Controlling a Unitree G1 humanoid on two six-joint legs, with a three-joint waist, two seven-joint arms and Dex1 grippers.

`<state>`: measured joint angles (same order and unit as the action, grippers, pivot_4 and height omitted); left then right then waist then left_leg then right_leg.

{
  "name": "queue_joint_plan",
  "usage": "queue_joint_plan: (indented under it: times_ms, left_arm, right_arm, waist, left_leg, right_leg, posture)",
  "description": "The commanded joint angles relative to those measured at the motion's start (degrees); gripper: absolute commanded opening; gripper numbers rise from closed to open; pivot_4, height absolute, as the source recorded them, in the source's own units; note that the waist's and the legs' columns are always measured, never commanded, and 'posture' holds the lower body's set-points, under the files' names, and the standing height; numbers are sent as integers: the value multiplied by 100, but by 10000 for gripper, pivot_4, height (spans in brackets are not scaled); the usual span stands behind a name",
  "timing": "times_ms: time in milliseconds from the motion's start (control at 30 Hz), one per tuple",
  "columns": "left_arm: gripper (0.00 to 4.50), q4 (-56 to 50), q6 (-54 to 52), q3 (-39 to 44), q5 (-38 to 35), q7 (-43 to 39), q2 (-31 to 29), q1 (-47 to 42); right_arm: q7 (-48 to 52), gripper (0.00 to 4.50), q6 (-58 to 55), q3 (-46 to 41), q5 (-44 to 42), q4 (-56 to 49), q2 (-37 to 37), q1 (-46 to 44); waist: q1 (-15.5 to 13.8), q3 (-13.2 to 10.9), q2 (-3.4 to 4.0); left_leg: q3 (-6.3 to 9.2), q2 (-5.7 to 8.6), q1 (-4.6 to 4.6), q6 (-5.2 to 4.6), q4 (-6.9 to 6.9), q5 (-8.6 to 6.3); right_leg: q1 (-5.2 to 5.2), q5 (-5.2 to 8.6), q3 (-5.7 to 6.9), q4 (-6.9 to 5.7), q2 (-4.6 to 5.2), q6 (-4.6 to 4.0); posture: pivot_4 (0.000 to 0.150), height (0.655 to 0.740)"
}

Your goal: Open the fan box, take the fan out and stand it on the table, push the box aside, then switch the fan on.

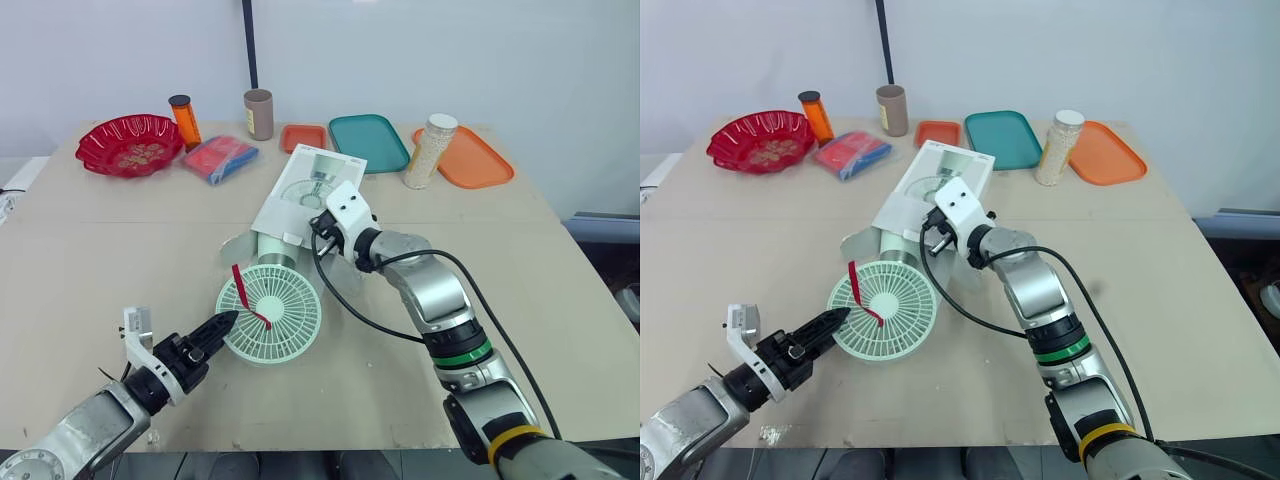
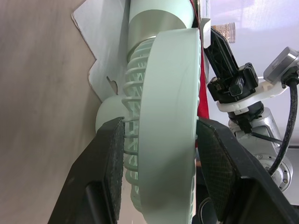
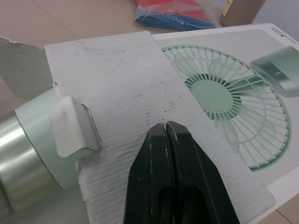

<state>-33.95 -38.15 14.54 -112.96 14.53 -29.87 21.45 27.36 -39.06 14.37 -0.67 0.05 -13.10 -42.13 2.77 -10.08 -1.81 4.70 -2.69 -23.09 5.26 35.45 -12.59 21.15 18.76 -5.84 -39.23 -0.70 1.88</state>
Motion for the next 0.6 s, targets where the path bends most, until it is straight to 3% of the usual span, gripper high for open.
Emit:
queue_joint_plan:
  times_ms: [33,600]
  left_arm:
    - [18546,-92,60,30,6,98,-100,219]
    - [18546,-198,185,-118,134,41,-141,532]
  right_arm:
    - [19,0,-196,105,85,65,-54,79]
    - [51,0,-166,180,126,15,-97,102]
  waist:
    - [-1,0,0]
    - [0,0,0]
  left_leg:
    - [0,0,0,0,0,0]
    - [-2,-1,0,-1,-1,-1]
  right_leg:
    - [0,0,0,0,0,0]
    - [2,1,-2,0,-1,-1]
  posture:
    - [1500,7400]
    - [1500,7400]
